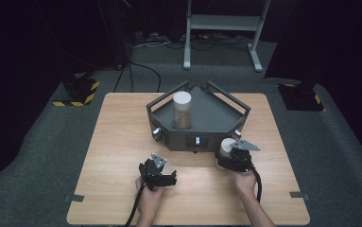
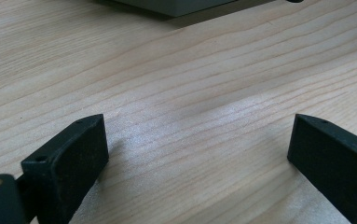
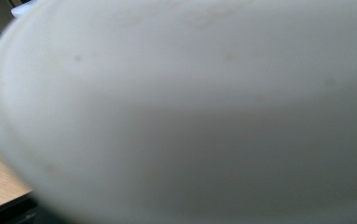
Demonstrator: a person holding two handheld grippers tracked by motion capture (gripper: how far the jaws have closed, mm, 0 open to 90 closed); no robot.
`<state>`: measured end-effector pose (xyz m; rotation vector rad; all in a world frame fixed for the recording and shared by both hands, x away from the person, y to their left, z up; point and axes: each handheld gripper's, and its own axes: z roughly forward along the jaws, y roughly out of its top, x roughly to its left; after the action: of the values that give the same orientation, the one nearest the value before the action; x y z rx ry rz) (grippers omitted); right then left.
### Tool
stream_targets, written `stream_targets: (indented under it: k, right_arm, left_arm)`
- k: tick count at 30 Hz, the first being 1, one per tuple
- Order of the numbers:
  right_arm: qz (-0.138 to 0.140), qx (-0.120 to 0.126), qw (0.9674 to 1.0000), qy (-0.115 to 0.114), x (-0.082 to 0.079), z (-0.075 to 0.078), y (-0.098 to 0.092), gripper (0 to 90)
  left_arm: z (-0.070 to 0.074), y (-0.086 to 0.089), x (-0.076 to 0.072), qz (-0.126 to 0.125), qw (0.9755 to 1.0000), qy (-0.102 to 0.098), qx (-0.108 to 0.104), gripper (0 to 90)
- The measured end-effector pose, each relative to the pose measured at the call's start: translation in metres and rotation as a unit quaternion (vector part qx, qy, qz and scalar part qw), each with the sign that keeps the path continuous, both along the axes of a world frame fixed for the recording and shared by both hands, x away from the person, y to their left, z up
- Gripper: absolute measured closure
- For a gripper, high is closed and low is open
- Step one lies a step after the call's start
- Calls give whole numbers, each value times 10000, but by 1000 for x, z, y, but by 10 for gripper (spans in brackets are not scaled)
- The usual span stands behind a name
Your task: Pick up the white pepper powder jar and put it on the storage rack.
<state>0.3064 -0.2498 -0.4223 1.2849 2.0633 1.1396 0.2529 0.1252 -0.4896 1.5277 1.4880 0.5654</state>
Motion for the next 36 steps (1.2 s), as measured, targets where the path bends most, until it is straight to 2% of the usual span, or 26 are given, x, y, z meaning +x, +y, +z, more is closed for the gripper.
stream_targets:
  k: [8, 14, 28, 36]
  right_arm:
    - [-130, -132, 9998, -57, -5, 2, 8, 329]
    - [-120, -121, 9998, -81, -8, 3, 7, 331]
    - [22, -28, 9999, -138, -12, 17, -7, 335]
    - [73, 88, 9999, -121, -14, 30, -21, 336]
  left_arm:
    - [0, 0, 0, -7, 10000, 8, 10, 50]
    - [0, 0, 0, -2, 10000, 1, 1, 50]
    - [0, 0, 0, -1, 10000, -1, -2, 50]
    - [0, 0, 0, 0, 10000, -2, -2, 50]
